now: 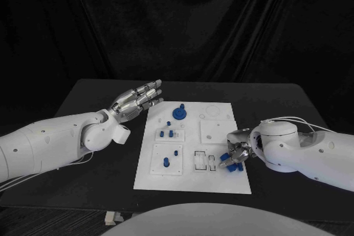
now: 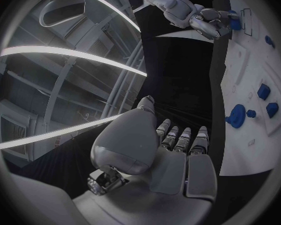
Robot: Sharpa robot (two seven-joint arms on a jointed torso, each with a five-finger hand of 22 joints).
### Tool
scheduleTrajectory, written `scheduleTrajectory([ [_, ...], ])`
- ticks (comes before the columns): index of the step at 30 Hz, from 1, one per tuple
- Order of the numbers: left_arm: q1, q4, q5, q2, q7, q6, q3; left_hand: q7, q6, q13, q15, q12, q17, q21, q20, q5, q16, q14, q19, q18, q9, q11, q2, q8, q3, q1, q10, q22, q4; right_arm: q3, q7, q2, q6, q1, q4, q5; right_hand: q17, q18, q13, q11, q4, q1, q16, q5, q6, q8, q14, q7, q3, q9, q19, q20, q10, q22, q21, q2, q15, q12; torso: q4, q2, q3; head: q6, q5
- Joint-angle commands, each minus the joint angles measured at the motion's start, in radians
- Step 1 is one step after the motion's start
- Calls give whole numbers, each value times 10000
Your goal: Assemble the parts on the task board
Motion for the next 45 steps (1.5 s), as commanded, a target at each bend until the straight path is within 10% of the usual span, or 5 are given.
scheduleTrajectory([
  [1, -17, 7, 24, 21, 67, 170, 12, 46, -21, 8, 80, 42, -17, -16, 71, 40, -36, -23, 23, 124, 12, 94, 127, 49, 70, 10, 7, 11, -2, -43, -106, 5, -311, -67, -55, 370, 1260, 119, 2630, 72, -365, 530, -20, 970, -468, -267, 816, -39, 162, 91, 10, 76, 1050, 823, -86, 143, 90, 25, -1, -2, 1, -2, 3],
  [3, -19, 4, 24, 27, 62, 178, 12, 39, -25, 9, 84, 47, -17, -16, 77, 44, -36, -23, 24, 126, 11, 119, 130, 49, 75, 7, 8, 12, -1, -43, -53, 1, -443, -69, -72, 672, 1246, 139, 2630, 50, -880, 1167, -17, 3187, -632, -179, 817, -31, 568, 319, 43, 58, 1050, 792, -166, 231, 71, 25, 2, -2, 2, -2, 4],
  [12, -26, 4, 24, 31, 33, 210, 12, 18, -25, 13, 102, 70, -17, -10, 102, 68, -36, -23, 30, 133, 12, 194, 133, 50, 90, 3, 13, 31, -4, -42, 328, -124, -1264, -64, -79, 2937, 1171, 137, 2630, 99, -2006, 1617, -26, 6832, -1202, 464, 802, 33, 2199, 1279, 98, 67, 1050, 802, -321, 287, 95, 25, -1, 0, 3, -2, 57],
  [28, -38, -2, 24, 46, 22, 246, 12, -9, -30, 19, 119, 106, -17, -7, 122, 109, -36, -23, 34, 140, 12, 270, 133, 49, 114, 15, 20, 37, -23, -41, 834, -86, -2902, 491, 115, 8383, 1237, 102, 2630, 130, -2338, 166, 88, 6310, -2021, 1437, 823, 50, 3714, 2444, 168, 126, 1050, 999, -157, 431, 141, 25, -3, -17, -2, -2, 57],
  [45, -40, 29, 24, 15, 2, 288, 12, -7, -20, 18, 129, 102, -17, -4, 132, 136, -36, -23, 38, 143, 13, 282, 137, 52, 130, 27, 22, 48, -38, -43, 52, 505, -2526, 238, -334, 7424, 1046, 162, 2630, 214, -2114, -393, 12, 4958, -2663, 1570, 782, 144, 3605, 2540, 65, 183, 1050, 905, -537, 570, 209, 25, 11, 7, 0, -2, 48],
])
